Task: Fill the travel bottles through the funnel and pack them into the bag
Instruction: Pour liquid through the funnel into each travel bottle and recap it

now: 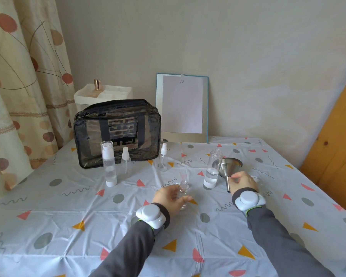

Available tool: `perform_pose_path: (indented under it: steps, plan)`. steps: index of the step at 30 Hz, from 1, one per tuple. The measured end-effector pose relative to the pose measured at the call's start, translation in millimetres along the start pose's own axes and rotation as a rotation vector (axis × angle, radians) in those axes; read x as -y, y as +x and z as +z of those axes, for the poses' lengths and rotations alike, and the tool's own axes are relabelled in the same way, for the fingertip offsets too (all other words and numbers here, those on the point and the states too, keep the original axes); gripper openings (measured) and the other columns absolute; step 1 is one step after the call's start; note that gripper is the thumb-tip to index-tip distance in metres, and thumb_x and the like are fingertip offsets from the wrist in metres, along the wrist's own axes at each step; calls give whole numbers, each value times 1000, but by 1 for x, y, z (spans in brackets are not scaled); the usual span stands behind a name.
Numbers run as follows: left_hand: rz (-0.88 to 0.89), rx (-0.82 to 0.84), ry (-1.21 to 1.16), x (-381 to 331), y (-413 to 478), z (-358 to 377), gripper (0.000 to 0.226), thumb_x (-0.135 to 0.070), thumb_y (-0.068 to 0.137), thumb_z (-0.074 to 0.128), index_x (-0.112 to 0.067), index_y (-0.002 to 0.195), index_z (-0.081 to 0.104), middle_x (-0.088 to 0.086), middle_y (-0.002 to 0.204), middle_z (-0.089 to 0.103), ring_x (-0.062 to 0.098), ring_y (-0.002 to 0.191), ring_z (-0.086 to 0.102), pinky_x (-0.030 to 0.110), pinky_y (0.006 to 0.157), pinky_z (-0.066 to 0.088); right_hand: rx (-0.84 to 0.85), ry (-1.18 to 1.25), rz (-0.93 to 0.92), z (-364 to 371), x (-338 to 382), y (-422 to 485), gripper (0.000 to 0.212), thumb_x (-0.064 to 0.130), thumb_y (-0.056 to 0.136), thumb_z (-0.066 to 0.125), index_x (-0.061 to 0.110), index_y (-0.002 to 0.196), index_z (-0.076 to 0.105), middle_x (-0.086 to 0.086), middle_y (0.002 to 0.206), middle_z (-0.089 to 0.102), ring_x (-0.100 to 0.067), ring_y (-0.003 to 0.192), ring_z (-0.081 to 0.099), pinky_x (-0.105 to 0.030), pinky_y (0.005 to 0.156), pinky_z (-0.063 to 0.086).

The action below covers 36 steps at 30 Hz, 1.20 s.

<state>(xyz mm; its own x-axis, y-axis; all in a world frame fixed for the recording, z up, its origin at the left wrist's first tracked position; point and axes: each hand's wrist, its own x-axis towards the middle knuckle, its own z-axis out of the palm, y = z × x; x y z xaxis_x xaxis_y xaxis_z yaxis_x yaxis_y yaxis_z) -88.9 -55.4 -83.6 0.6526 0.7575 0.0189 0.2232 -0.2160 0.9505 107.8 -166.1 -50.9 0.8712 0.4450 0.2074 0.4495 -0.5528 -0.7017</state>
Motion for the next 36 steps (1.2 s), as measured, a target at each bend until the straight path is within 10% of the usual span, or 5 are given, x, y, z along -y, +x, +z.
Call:
perform_pose_path:
  steps: [5, 15, 22, 28, 36]
  plan:
    - [5, 9, -12, 1, 1, 0, 41, -24, 74, 77, -12, 110, 63, 2, 107, 68, 14, 101, 64, 32, 96, 48, 309, 80, -157, 11, 17, -24, 11, 22, 78, 68, 27, 72, 60, 11, 60, 55, -15, 65, 56, -15, 61, 40]
    - [40, 20, 34, 2, 1, -1, 29, -29, 73, 77, -25, 99, 65, -4, 98, 70, 9, 94, 65, 28, 92, 50, 531, -114, -456, 48, 50, -35, 48, 13, 92, 50, 22, 138, 40, -2, 139, 44, -18, 125, 45, -23, 101, 34]
    - [80, 32, 23, 1, -1, -3, 23, -24, 74, 76, -40, 84, 64, -13, 86, 71, 1, 84, 67, 16, 82, 51, 689, -220, -451, 63, 60, -25, 49, 4, 90, 48, 17, 136, 42, -8, 139, 46, -21, 127, 44, -16, 98, 31]
    - [90, 27, 18, 4, 0, -2, 23, -24, 74, 76, -30, 95, 67, -7, 92, 71, 4, 88, 67, 20, 85, 51, 579, -57, -348, 70, 53, -29, 24, 8, 82, 59, 15, 103, 65, -3, 96, 65, -20, 96, 62, -22, 86, 46]
    - [55, 22, 54, 5, 1, -3, 22, -29, 74, 76, -29, 90, 61, -19, 82, 65, -14, 69, 60, 1, 66, 44, 310, 118, -452, 38, 64, -24, 21, 9, 81, 66, 14, 101, 68, -8, 102, 65, -24, 90, 64, -31, 84, 50]
